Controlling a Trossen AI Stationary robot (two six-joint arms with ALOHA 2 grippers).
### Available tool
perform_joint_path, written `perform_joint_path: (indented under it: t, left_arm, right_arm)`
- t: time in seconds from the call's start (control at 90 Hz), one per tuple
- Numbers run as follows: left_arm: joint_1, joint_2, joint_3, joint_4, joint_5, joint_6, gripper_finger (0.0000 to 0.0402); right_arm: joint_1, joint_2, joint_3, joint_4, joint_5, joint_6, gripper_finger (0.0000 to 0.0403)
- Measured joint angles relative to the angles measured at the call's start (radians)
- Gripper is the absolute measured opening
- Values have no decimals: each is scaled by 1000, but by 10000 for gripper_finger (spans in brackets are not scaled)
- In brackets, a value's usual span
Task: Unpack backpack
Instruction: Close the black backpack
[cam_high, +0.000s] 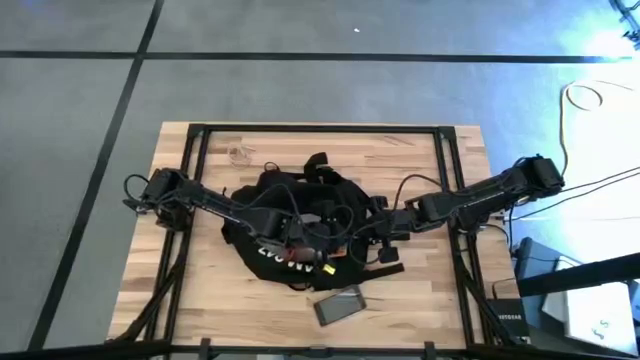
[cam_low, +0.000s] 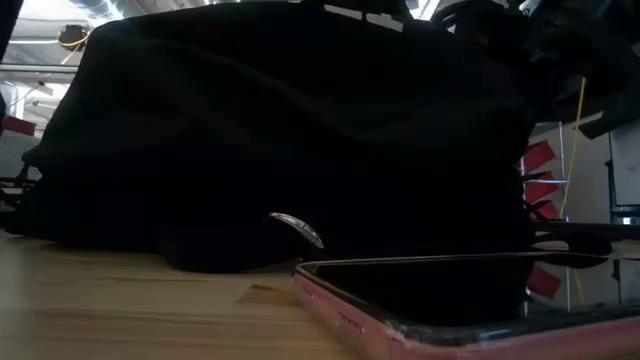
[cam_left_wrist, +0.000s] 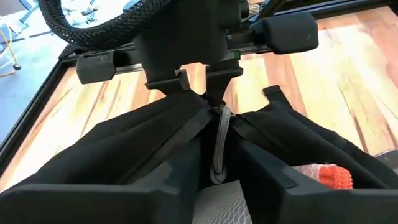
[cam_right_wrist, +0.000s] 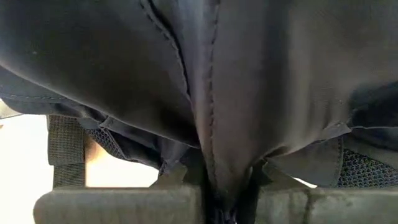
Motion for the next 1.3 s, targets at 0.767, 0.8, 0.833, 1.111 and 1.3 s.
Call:
perform_joint_path:
  t: [0.767,0.8,0.833,1.111,1.3]
  left_arm:
    - [37,25,0,-28,94,-49,56]
    - [37,25,0,-21,94,-48,52]
    - [37,25,0,-9,94,-48,49]
    - [38,25,0,8,97,-16,6]
    - [38,25,0,0,97,-17,1]
  right_arm:
    - [0,0,0,4,0,0,23]
    - [0,0,0,4,0,0,23]
    - [0,0,0,4,0,0,23]
    - [0,0,0,4,0,0,23]
    - [0,0,0,4,0,0,23]
